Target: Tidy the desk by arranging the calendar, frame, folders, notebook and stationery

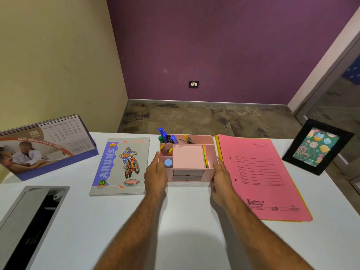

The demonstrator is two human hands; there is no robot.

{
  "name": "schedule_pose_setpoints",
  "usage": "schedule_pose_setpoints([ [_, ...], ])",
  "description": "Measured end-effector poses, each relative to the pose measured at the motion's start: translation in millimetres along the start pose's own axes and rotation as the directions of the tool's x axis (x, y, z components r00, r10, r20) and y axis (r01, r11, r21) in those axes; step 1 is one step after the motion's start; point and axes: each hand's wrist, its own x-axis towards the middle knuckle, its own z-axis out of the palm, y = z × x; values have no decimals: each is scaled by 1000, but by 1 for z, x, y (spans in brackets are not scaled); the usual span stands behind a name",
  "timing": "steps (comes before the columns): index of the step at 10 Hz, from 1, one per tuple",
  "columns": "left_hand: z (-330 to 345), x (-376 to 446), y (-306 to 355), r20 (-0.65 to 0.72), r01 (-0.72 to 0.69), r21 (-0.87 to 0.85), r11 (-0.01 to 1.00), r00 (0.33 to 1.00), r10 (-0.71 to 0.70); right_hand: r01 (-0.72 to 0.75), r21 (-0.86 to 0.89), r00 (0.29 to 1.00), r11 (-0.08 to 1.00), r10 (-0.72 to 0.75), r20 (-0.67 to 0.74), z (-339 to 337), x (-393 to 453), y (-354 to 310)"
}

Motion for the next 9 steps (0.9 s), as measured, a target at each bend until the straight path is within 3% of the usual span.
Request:
schedule_pose_setpoints([
  [3,-2,4,-4,29,-55,3,999,998,54,-21,-43,1000,999,21,13,-1,5,3],
  [6,-5,-3,-4,125,22,98,995,992,-34,-86,-53,996,995,87,20,-4,-17,-2],
  [8,-19,-31,-3,113,-59,197,979,993,38,35,-58,998,998,-38,-46,0,-77,-8],
  [9,-28,-53,-6,114,-211,345,915,977,182,145,-75,978,987,-155,-141,1,-125,-11],
])
